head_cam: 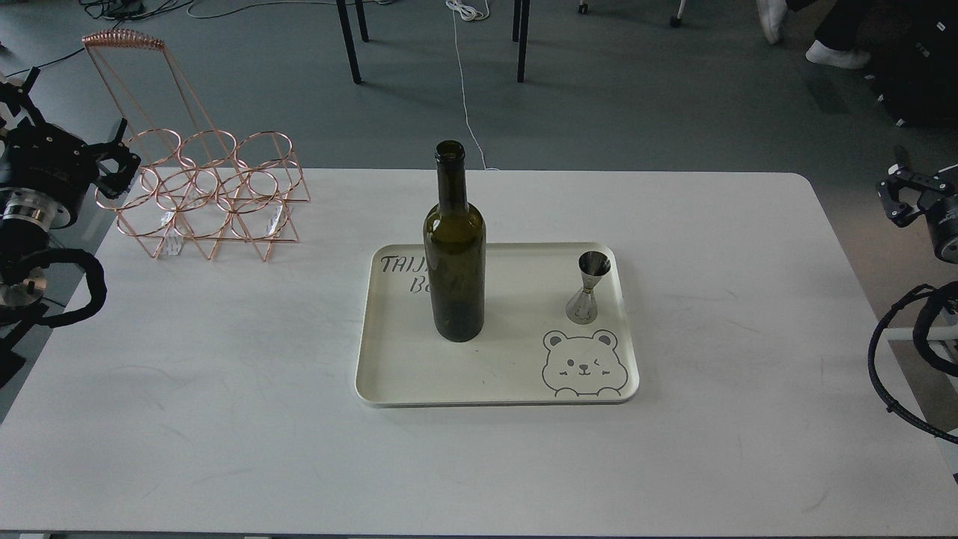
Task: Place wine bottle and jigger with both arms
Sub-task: 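Move the right gripper in toward the tray from the table edge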
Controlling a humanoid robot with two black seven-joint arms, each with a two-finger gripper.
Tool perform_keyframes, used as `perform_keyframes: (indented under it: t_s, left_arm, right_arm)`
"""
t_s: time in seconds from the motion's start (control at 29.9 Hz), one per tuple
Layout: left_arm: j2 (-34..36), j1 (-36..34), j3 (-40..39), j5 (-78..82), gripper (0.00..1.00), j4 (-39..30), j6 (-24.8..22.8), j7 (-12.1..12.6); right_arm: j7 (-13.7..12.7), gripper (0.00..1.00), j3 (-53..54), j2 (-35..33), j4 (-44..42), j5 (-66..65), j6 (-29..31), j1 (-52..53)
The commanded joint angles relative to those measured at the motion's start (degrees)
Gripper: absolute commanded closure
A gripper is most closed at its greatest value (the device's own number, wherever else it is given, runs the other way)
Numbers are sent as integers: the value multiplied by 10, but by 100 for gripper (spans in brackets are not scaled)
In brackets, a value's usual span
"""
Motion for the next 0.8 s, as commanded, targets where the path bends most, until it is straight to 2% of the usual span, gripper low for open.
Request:
perform_keyframes:
  t_s: [0.0,0.3,0.43,0.57,0.77]
  left_arm:
    - [2,0,0,-1,2,0,0,-1]
    - [0,-1,-1,-1,2,-3,1,1]
    - [0,-1,-4,-1,2,-6,2,1]
    - [-1,-1,-7,-1,2,-6,1,3]
    - [-3,-2,-7,-1,2,-7,1,4]
  right_arm:
    - [0,1,-3,1,1,-1,0,1]
    - [1,1,-21,-15,32,-6,0,-8]
    - [5,2,-69,-91,126,-16,-11,-25]
    - [10,2,-112,-174,234,-89,-65,-31]
    - [24,2,-120,-254,393,-262,-182,-64]
